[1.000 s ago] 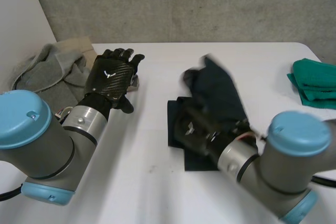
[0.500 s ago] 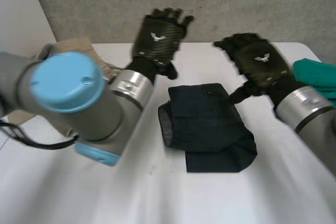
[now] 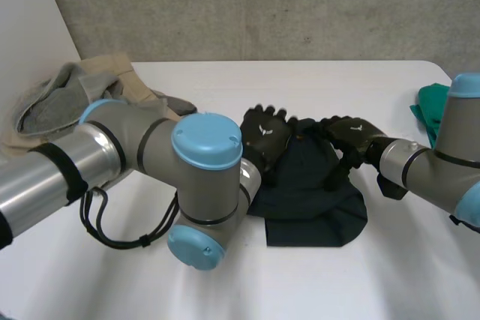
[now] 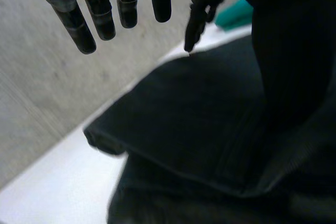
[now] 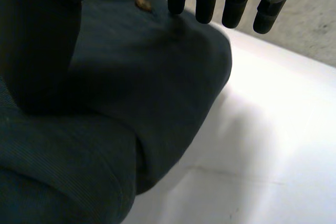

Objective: Fold the laundry.

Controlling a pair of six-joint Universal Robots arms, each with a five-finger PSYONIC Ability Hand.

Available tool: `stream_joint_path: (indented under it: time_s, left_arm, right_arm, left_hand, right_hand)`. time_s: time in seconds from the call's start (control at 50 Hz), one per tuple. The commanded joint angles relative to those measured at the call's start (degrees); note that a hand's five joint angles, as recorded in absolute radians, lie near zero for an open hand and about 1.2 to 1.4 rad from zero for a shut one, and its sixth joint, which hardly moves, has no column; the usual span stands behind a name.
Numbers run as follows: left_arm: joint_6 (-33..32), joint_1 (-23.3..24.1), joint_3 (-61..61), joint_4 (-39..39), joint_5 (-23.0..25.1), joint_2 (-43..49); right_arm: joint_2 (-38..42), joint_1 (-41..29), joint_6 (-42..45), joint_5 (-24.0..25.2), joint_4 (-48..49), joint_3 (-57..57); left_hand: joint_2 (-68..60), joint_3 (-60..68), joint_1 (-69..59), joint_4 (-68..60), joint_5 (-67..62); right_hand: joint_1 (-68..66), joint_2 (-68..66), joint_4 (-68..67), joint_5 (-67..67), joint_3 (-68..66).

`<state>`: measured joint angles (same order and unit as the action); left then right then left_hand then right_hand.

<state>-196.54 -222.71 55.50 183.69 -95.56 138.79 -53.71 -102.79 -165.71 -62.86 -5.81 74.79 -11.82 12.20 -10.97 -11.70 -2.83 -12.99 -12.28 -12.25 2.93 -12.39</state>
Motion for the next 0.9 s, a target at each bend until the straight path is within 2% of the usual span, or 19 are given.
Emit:
stream_joint_path:
  time_s: [0.02, 0.14, 0.26, 0.34, 0.44, 0.58, 0.72, 0.82, 0.9]
  left_arm:
    - [-0.4, -0.8, -0.7, -6.6, -0.9, 3.7]
    - [-0.6, -1.7, -0.7, -8.1, -0.8, 4.9]
    - [-0.7, -2.3, -0.7, -8.3, -0.3, 3.8]
    - [-0.7, -2.3, 0.2, -8.0, 0.4, -0.5]
    - [-0.7, -3.2, 1.1, -7.9, 3.4, -4.2]
    - [-0.5, -4.4, 4.4, -7.9, 10.6, -10.1]
    - [1.1, -6.9, 5.1, -7.8, 17.9, -18.2]
    - [4.9, -8.0, 5.1, -7.8, 25.2, -20.0]
    - [7.8, -9.1, 5.1, -7.9, 30.3, -21.5]
  right_arm:
    - [4.0, 0.0, 8.5, -0.4, 0.5, -1.0]
    - [5.4, 0.0, 15.1, -0.4, 0.5, -1.0]
    - [5.3, 0.2, 16.3, -1.3, 0.7, -1.0]
    - [4.0, 0.6, 16.5, -4.0, 1.7, -0.9]
    - [-0.9, 0.7, 16.4, -5.8, 2.8, 0.5]
    - [-5.6, 0.7, 16.3, -6.0, 3.4, 4.1]
    - [-16.3, 0.7, 15.6, -6.1, 7.8, 13.7]
    - [-21.3, 0.4, 15.8, -5.5, 16.7, 24.9]
    - [-22.8, 0.3, 16.3, -2.9, 26.5, 34.5]
  left_hand:
    - [-0.1, -0.3, -0.9, -0.2, 0.9]
    - [0.3, -0.6, -0.6, 0.1, 1.3]
    - [0.9, -1.3, 0.1, 0.8, 1.9]
    - [1.1, -1.5, 0.2, 1.0, 2.1]
    - [1.1, -1.5, 0.2, 1.0, 2.1]
    - [1.4, -1.8, 0.6, 1.3, 2.5]
    - [1.4, -1.8, 0.6, 1.3, 2.5]
    - [1.1, -1.5, 0.2, 1.0, 2.1]
    - [0.6, -1.0, -0.3, 0.5, 1.6]
  right_hand:
    - [3.0, 2.3, 2.3, -2.9, 2.4]
    - [3.0, 2.3, 2.3, -2.9, 2.4]
    - [3.0, 2.3, 2.3, -2.9, 2.4]
    - [3.0, 2.3, 2.3, -2.9, 2.4]
    - [3.0, 2.3, 2.3, -2.9, 2.4]
    - [3.0, 2.3, 2.3, -2.9, 2.4]
    - [3.0, 2.3, 2.3, -2.9, 2.4]
    - [3.0, 2.3, 2.3, -2.9, 2.4]
    - [3.0, 2.3, 2.3, -2.9, 2.4]
